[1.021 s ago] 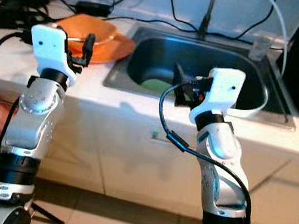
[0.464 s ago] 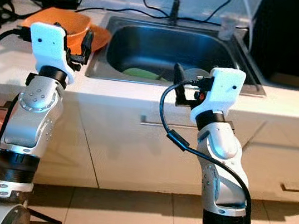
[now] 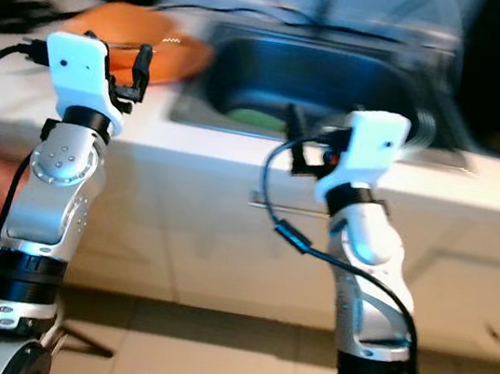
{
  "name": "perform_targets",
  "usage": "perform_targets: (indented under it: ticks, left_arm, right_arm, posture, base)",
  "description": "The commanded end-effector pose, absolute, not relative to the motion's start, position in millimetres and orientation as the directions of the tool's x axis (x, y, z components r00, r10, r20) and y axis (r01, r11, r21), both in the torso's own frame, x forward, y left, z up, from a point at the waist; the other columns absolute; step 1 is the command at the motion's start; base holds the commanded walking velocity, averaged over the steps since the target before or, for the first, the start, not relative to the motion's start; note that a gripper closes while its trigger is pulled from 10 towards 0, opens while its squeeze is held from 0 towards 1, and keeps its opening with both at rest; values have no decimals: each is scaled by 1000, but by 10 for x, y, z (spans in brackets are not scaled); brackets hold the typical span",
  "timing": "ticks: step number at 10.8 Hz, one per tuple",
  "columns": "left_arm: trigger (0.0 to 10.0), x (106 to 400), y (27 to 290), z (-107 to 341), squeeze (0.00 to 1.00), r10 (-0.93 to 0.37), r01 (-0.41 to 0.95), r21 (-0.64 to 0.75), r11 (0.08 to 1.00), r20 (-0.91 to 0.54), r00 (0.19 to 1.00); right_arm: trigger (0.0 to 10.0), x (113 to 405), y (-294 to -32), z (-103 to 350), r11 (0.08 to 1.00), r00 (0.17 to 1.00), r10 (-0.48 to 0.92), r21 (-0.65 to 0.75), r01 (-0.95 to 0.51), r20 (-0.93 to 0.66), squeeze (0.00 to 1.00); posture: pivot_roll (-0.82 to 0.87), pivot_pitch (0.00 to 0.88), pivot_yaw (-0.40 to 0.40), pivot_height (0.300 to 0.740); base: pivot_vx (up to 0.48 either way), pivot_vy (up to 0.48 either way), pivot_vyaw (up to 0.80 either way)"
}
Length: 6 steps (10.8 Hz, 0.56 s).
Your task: Kitchen organization
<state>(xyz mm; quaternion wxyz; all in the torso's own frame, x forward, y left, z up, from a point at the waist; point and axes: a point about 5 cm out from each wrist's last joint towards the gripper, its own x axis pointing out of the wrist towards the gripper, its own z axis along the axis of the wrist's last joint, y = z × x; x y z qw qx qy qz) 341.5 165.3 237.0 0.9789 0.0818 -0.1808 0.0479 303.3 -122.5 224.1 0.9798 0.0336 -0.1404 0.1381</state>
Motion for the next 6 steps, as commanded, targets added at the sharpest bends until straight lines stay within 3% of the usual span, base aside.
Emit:
perform_targets:
  ticks: [1,6]
  left_arm:
    - [10000,3404,1660,2395,0,81,-142,141,980,368,926]
    - [10000,3402,1696,2522,0,89,-165,152,975,414,906]
  right_arm:
    - [10000,3033,-1252,2261,962,921,253,21,-271,295,0]
    - [10000,3027,-1228,2305,954,905,272,33,-299,328,0]
  posture:
    - [-49,39,3,740]
    - [-49,27,8,740]
  base:
    - [0,0,500]
    - [0,0,0]
